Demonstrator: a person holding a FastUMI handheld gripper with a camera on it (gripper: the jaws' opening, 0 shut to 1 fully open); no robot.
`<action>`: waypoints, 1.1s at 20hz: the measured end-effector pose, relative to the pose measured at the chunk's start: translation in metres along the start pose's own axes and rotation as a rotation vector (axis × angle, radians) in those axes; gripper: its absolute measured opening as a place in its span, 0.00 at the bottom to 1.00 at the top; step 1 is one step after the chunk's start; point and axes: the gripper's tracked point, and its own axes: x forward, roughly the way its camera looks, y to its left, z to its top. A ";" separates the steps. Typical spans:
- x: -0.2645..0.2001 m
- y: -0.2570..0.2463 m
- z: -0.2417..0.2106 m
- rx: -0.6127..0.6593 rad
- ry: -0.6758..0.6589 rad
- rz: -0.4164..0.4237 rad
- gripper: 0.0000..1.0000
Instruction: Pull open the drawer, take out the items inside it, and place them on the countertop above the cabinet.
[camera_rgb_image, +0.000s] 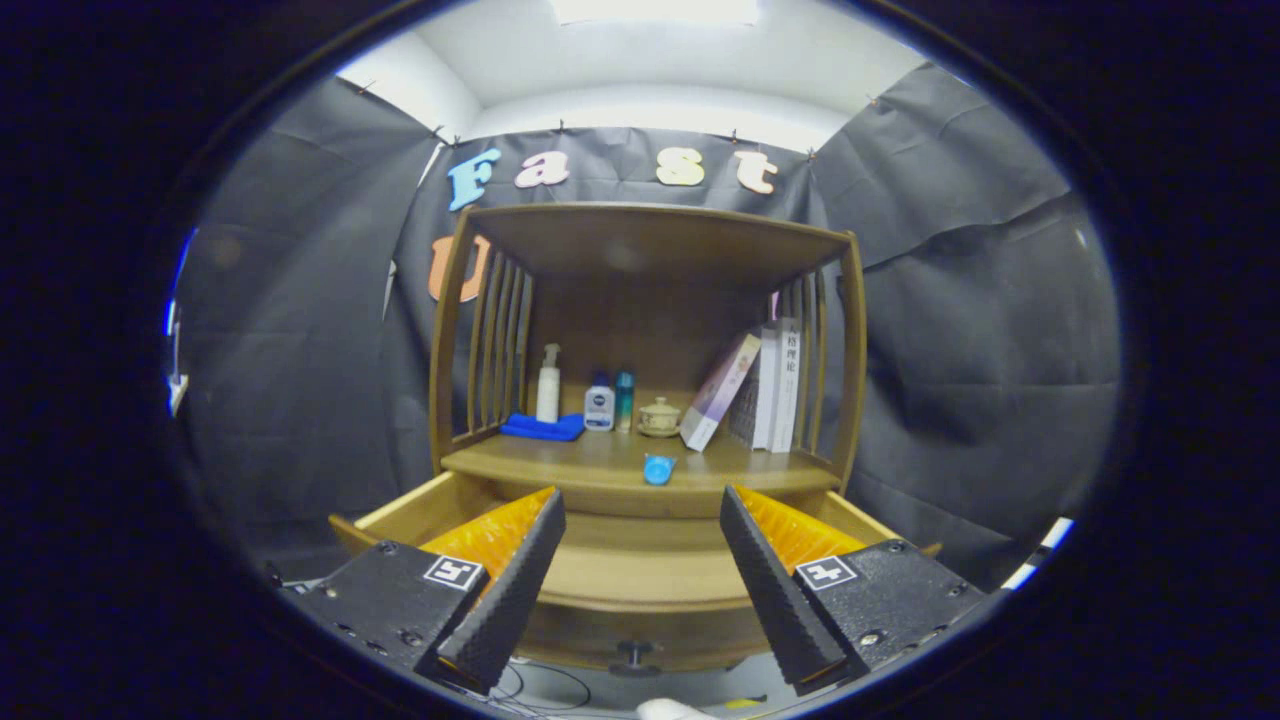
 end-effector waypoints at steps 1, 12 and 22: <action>-0.007 0.001 -0.015 -0.003 0.008 -0.006 0.99; -0.001 -0.008 -0.141 0.097 0.177 -0.064 0.99; 0.019 -0.006 -0.136 0.050 0.126 -0.031 0.97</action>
